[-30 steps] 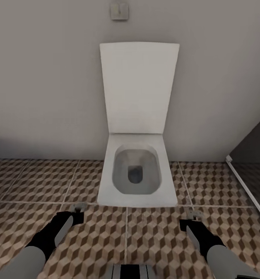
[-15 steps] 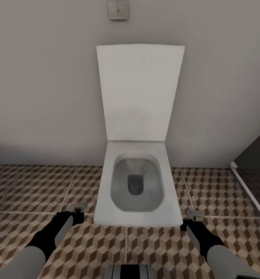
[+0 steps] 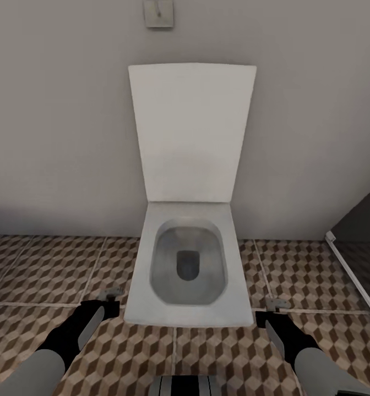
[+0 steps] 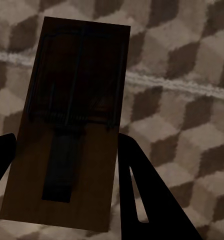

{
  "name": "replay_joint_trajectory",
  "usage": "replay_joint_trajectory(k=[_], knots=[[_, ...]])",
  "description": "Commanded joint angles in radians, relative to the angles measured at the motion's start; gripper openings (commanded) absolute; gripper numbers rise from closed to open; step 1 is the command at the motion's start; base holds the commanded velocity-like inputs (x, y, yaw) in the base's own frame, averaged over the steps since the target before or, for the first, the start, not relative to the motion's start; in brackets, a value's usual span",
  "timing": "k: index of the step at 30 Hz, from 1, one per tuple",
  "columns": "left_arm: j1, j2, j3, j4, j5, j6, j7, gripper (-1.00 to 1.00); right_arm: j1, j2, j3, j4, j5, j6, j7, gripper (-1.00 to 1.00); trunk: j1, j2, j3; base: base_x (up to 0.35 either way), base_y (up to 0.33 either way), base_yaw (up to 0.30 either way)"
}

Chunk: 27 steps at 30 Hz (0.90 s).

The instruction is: Take the four mousetraps from the cabinet in the bathroom and place them on the bathroom floor. Make sure all four end up on the same floor surface, and ensure that at least two of them are either under or directly next to the same bathroom sink.

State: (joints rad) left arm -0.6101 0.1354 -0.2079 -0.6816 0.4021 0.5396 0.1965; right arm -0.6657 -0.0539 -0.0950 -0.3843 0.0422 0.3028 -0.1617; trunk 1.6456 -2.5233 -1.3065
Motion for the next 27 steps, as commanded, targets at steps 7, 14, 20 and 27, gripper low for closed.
replay_joint_trajectory(k=[7,14,20,27], knots=[[0.000,0.002,-0.005,-0.002,0.008,0.003,0.008,-1.00,0.000,0.001,-0.002,-0.002,0.002,0.006,0.002,-1.00,0.000,0.000,-0.001,0.056,-0.004,0.000],[0.000,0.003,-0.005,-0.002,0.010,0.003,0.008,-1.00,0.000,0.002,-0.002,-0.002,0.002,0.006,0.002,-1.00,0.000,0.000,-0.001,0.159,0.000,0.000],[0.000,0.003,-0.005,-0.003,0.011,0.003,0.008,-1.00,0.000,0.000,-0.004,-0.002,0.002,0.006,0.002,-1.00,0.000,0.000,-0.001,0.019,0.000,0.000],[0.000,0.001,-0.005,-0.001,0.009,0.003,0.008,-1.00,0.000,0.001,-0.002,-0.002,0.002,0.006,0.002,-1.00,0.000,0.000,-0.001,0.097,-0.015,0.000]])
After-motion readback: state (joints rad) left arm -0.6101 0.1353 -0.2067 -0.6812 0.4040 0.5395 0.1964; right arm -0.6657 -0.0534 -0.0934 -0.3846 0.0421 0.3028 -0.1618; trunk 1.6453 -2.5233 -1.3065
